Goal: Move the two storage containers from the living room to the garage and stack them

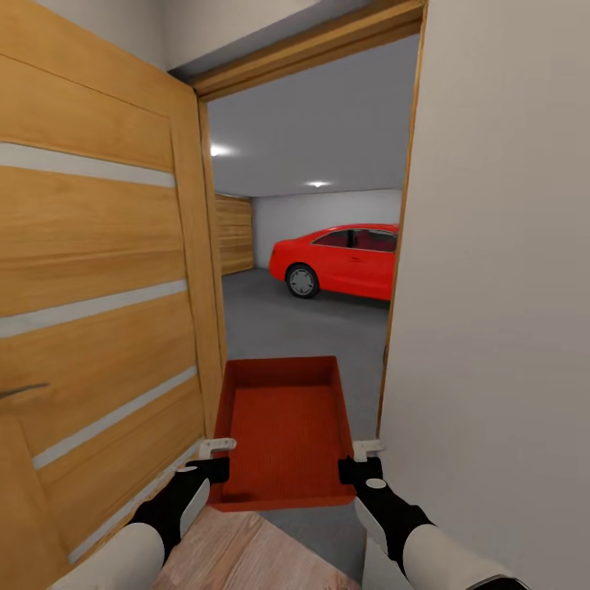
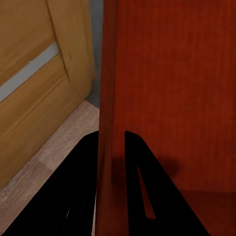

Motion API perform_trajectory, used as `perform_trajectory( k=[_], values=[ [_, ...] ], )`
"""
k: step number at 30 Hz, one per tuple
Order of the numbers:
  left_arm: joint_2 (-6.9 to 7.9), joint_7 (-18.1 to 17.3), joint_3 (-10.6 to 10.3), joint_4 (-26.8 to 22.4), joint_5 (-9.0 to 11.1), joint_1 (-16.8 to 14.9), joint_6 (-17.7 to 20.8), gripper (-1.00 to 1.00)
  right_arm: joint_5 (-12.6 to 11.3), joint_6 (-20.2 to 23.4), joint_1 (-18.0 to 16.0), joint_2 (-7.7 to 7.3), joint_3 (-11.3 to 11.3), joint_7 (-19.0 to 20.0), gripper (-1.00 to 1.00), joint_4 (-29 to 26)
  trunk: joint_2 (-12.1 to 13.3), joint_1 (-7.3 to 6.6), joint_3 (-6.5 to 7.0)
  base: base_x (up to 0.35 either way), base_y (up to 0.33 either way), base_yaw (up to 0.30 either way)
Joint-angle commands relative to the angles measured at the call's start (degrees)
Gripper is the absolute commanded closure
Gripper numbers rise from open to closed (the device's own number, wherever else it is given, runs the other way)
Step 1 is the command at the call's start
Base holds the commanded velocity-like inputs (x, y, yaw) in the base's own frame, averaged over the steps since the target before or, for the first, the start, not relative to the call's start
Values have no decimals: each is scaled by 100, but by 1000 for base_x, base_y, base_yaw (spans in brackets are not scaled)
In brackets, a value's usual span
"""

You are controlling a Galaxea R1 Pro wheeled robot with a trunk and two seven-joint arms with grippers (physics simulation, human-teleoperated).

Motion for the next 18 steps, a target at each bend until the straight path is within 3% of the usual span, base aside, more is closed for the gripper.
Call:
perform_trajectory(
  k=[1, 4, 18],
  values=[
    [67, 89, 6, -19, -77, 4, 46, 100, -28, -31, -13, -4, -132, -41, 100, 1, -6, 1, -8, 0, 0, -287],
    [67, 89, 6, -21, -77, 4, 44, 100, -27, -31, -13, -4, -132, -41, 100, 1, -6, 1, -8, 0, 0, -204],
    [67, 89, 6, -37, -77, 4, 45, 100, -28, -28, -13, -4, -132, -33, 100, 1, -6, 1, -8, 0, 0, -9]
  ],
)
